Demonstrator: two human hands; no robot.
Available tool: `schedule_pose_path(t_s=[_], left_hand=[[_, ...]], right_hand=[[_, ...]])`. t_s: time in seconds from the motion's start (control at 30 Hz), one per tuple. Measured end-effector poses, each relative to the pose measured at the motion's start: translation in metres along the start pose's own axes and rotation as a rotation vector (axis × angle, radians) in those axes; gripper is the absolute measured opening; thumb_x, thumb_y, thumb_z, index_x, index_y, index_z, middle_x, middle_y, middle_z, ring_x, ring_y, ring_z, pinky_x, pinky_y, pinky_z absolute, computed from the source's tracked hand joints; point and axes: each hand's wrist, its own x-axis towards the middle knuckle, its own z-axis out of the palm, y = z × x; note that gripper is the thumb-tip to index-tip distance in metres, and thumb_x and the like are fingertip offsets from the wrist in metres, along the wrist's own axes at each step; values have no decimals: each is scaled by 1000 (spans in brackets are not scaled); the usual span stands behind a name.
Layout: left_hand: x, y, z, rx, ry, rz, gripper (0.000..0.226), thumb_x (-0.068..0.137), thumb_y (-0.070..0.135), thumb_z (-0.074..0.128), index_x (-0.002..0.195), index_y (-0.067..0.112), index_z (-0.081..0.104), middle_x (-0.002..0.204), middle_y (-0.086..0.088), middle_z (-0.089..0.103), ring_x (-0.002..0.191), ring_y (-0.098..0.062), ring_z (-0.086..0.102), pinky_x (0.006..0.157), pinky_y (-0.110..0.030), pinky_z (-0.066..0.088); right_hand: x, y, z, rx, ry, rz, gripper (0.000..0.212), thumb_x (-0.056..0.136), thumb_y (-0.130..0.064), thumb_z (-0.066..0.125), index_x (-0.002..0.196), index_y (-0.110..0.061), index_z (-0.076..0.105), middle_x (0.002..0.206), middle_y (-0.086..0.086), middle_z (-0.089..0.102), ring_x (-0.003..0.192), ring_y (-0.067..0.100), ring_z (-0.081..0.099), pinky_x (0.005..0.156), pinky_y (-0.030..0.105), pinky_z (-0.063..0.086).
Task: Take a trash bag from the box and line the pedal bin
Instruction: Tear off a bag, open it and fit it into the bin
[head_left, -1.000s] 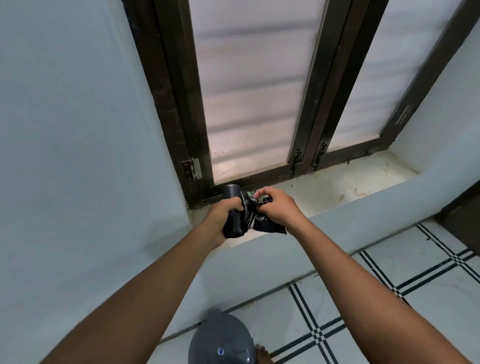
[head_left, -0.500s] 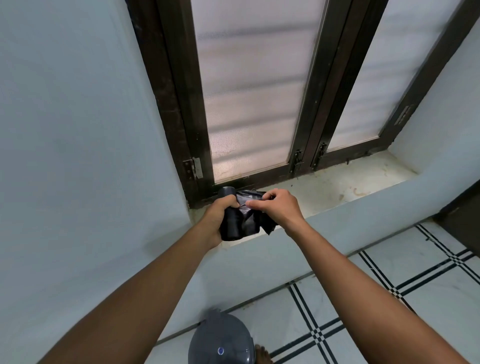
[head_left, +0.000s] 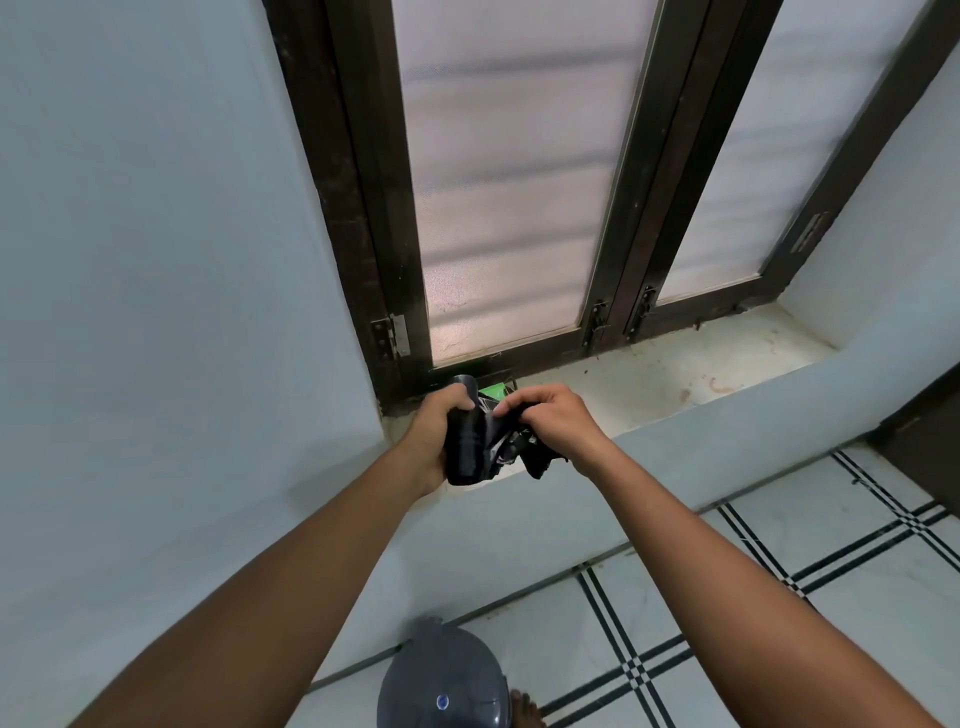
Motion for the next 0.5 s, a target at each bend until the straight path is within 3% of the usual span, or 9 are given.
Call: schedule_pose_path(t_s=[0.07, 0.13, 0.23, 0.3, 0.4, 0.5], left_hand=[[-1, 0, -1, 31, -16, 12, 39, 81, 23, 67, 117, 8, 62, 103, -20, 70, 90, -36, 69, 81, -47, 59], [1, -1, -4, 72, -29, 30, 61, 70, 18, 77, 127, 5, 58, 113, -25, 71, 95, -39, 70, 84, -51, 61], [5, -3, -7, 84, 1, 48, 58, 71, 12, 76, 126, 4, 59, 118, -28, 70, 95, -39, 69, 76, -45, 60], [6, -2, -7, 57, 23, 45, 52, 72, 12, 72, 123, 5, 63, 114, -24, 71, 94, -37, 68, 73, -41, 58], [4, -2, -7, 33, 13, 21, 71, 59, 17, 73, 128, 9, 60, 115, -23, 70, 94, -36, 68, 67, -41, 59], [-1, -1, -5, 48, -7, 12, 58, 72, 14, 64, 130, 7, 57, 109, -23, 67, 92, -38, 67, 66, -42, 60]], right_hand=[[3, 2, 1, -18, 44, 37, 40, 82, 1, 48, 77, -19, 82, 88, 2, 77, 88, 28, 74, 77, 39, 64], [3, 5, 1, -53, 72, 28, 17, 83, -19, 64, 78, -15, 79, 85, 5, 76, 88, 27, 73, 76, 41, 61], [1, 6, 0, -65, 119, -12, 24, 74, -36, 83, 74, -17, 68, 82, 4, 74, 80, 20, 72, 71, 37, 59], [2, 7, 1, -85, 166, -31, 26, 72, -31, 86, 71, -22, 62, 83, 1, 73, 80, 19, 72, 71, 35, 59], [5, 8, 2, -49, 138, -47, 13, 76, -15, 79, 76, -24, 69, 88, 2, 75, 84, 25, 75, 76, 41, 64], [5, 7, 2, -50, 31, -11, 33, 85, 1, 60, 74, -22, 80, 87, 4, 77, 88, 30, 74, 80, 46, 63]])
